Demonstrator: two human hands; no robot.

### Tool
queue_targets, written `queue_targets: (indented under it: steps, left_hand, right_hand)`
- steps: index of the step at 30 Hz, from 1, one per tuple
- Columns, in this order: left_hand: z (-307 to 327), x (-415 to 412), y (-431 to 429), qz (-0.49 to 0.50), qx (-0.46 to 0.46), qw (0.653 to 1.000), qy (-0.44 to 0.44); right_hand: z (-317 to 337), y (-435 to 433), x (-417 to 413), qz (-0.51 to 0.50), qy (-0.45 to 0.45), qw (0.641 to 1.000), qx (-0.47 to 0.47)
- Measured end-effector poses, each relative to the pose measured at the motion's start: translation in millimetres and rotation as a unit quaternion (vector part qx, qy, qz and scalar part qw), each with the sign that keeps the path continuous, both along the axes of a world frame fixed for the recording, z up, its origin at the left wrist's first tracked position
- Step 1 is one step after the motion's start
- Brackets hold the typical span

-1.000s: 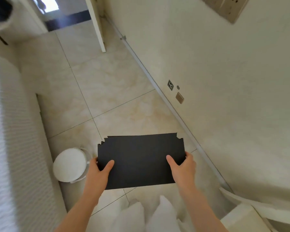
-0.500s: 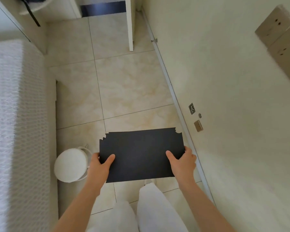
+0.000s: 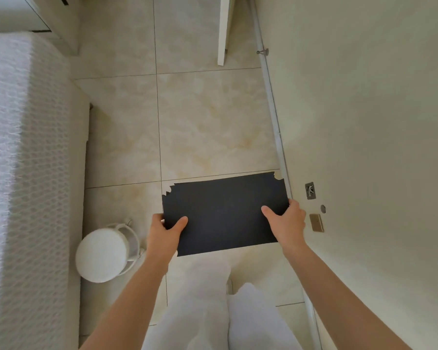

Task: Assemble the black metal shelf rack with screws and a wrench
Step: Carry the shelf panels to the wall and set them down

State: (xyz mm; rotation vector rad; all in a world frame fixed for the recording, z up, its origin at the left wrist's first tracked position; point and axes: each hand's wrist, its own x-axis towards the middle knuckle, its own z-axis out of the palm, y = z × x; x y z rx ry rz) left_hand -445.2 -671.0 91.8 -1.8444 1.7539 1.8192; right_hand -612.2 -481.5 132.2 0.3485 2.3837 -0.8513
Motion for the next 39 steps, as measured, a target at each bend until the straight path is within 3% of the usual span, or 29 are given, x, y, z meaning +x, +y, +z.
queue_targets:
  steps: [13, 30, 39]
  left_hand:
    - [-141, -154, -85, -0.061, -0.005, 0.996, -0.062]
    - [-516, -238, -113, -0.033, 0.019, 0.996, -0.085]
    - [-633, -255, -121, -0.042, 0.015, 0.995, -0.092]
  right_hand:
    - [-152, -80, -152, 0.007, -0.030, 1.000, 0.003]
    - [-536, -119, -260, 0.070, -0.068, 0.995, 0.015]
    - [-665, -121, -278, 0.084, -0.075, 0.994, 0.009]
